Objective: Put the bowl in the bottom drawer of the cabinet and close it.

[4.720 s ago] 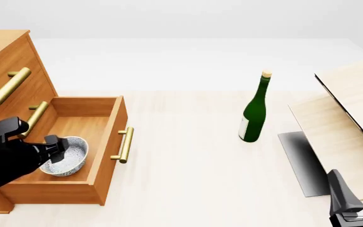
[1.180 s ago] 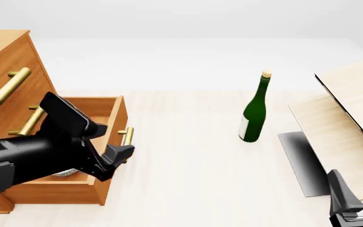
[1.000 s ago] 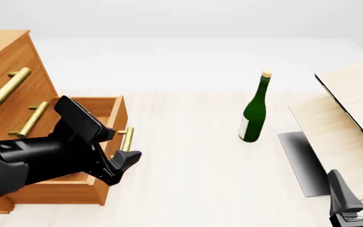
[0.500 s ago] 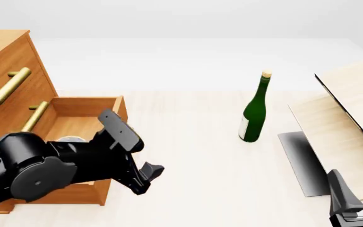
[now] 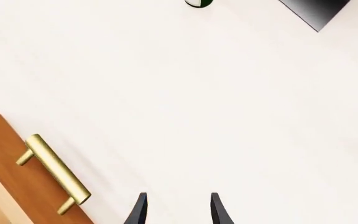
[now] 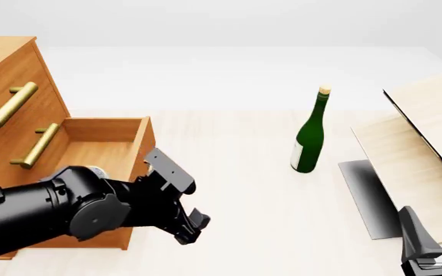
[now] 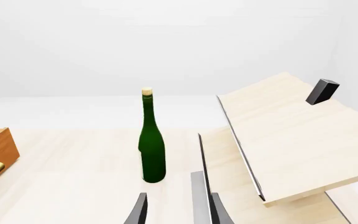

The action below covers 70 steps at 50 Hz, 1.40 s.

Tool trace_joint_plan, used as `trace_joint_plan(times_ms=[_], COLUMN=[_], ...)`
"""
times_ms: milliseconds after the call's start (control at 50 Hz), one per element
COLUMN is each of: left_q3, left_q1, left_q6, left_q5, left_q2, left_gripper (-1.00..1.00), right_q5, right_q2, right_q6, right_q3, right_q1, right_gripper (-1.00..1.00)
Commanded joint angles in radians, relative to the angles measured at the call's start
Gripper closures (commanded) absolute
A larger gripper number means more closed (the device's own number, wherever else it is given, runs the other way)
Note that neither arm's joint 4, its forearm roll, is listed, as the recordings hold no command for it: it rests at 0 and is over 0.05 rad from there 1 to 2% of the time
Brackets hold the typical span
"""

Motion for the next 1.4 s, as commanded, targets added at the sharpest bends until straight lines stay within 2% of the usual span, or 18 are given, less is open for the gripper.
trace_joint_plan(times_ms=[20, 80, 160, 200, 260, 320, 360, 480, 540, 580, 600, 620, 860, 1100, 1400], left_q3=[0.021, 0.015, 0.026, 0.017, 0.030, 0.041, 0.038, 0.063, 0.064, 0.083, 0.079, 0.088, 0.092, 0.105, 0.123], left_q1=[0.030, 0.005, 0.022, -0.012, 0.019, 0.037, 0.018, 0.068, 0.067, 0.125, 0.111, 0.168, 0.186, 0.282, 0.297], left_q6=[-0.047, -0.089, -0.082, -0.130, -0.112, -0.123, -0.157, -0.162, -0.189, -0.175, -0.197, -0.297, -0.313, -0.323, -0.345], left_q5=[-0.026, -0.019, -0.028, -0.016, -0.026, -0.030, -0.025, -0.026, -0.021, -0.026, -0.022, -0.012, -0.015, -0.012, -0.013], left_q2=[0.086, 0.121, 0.122, 0.161, 0.151, 0.165, 0.188, 0.173, 0.188, 0.159, 0.173, 0.242, 0.253, 0.277, 0.280], left_gripper=[-1.00, -1.00, -1.00, -1.00, -1.00, -1.00, -1.00, -1.00, -1.00, -1.00, -1.00, -1.00, -1.00, -1.00, -1.00], right_q5=[0.000, 0.000, 0.000, 0.000, 0.000, 0.000, 0.000, 0.000, 0.000, 0.000, 0.000, 0.000, 0.000, 0.000, 0.000], right_q2=[0.000, 0.000, 0.000, 0.000, 0.000, 0.000, 0.000, 0.000, 0.000, 0.000, 0.000, 0.000, 0.000, 0.000, 0.000], right_q6=[0.000, 0.000, 0.000, 0.000, 0.000, 0.000, 0.000, 0.000, 0.000, 0.000, 0.000, 0.000, 0.000, 0.000, 0.000], right_q3=[0.000, 0.000, 0.000, 0.000, 0.000, 0.000, 0.000, 0.000, 0.000, 0.000, 0.000, 0.000, 0.000, 0.000, 0.000], right_q1=[0.000, 0.000, 0.000, 0.000, 0.000, 0.000, 0.000, 0.000, 0.000, 0.000, 0.000, 0.000, 0.000, 0.000, 0.000], right_gripper=[-1.00, -1.00, -1.00, -1.00, -1.00, -1.00, -1.00, -1.00, -1.00, -1.00, -1.00, -1.00, -1.00, -1.00, -1.00])
